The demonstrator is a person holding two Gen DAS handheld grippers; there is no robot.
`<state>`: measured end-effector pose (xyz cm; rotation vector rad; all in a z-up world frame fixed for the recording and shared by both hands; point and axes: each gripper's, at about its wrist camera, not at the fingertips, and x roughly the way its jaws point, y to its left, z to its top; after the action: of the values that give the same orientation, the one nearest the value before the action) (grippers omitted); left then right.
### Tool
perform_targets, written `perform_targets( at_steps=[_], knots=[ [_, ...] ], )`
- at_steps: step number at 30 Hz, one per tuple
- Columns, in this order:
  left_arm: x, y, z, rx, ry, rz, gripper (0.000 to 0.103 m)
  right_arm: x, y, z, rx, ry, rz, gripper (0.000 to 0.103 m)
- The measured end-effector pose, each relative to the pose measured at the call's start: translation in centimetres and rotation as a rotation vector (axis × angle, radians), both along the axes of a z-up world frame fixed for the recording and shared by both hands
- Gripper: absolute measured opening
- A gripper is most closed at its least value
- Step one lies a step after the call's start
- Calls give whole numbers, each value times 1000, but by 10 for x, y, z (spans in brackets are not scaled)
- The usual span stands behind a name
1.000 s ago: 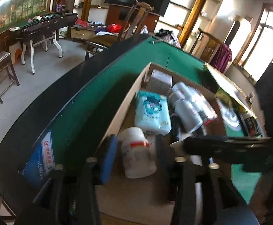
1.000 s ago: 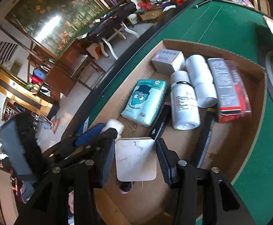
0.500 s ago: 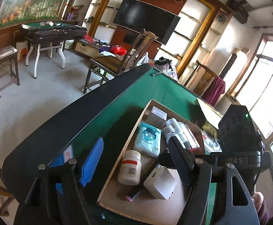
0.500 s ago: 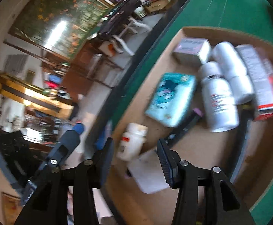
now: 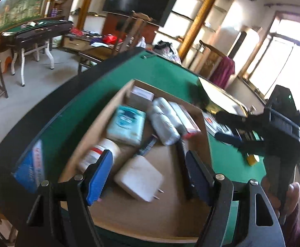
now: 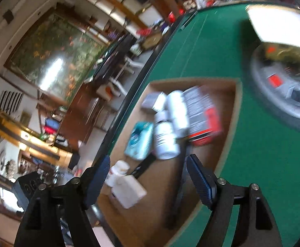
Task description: Organize objects
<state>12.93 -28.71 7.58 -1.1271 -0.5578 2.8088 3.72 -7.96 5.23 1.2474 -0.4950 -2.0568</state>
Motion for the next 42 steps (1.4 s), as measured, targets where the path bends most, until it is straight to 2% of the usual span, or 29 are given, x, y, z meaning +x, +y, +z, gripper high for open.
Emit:
perform_targets(
  at_steps=[3,7,12,14,17,19,23,26,28,30,33,34,35,36,39,42],
  knots=[
    [-2,20,5,-9,-7,-25,73,1,20,11,45,49,-36,84],
    [-8,56,22,-48,13,-67,74,13,63,28,165,182,-103,86],
    [-21,113,37,-106,21,-134,78,28,117,38,285,372,-249,95],
    [-25,134,39,-121,15,-159,78,22,127,39,332,375,-299,95],
    [-25,158,42,-127,19,-201,78,20,138,43,267,365,-317,95],
    [-19,167,43,-143,18,-229,78,21,137,45,291,390,-344,95],
    [4,157,57,-128,65,-243,78,20,144,42,336,404,-431,95],
    [22,145,69,-129,114,-242,81,22,162,45,361,351,-512,95],
    [32,134,79,-139,152,-254,82,36,180,57,330,332,-534,95],
    [39,124,89,-141,193,-256,84,52,191,79,368,352,-554,95],
    [48,114,99,-96,237,-268,85,84,205,141,444,430,-585,95],
    [50,111,102,-75,247,-276,85,98,211,173,452,460,-603,95],
    [51,111,104,-57,259,-288,86,105,214,193,452,475,-615,96],
    [53,110,107,-44,269,-300,86,117,219,228,444,501,-642,99],
    [56,112,114,-33,275,-318,88,136,227,303,411,546,-688,103],
    [57,110,114,-9,275,-326,90,139,224,347,414,577,-675,103]
  ],
)
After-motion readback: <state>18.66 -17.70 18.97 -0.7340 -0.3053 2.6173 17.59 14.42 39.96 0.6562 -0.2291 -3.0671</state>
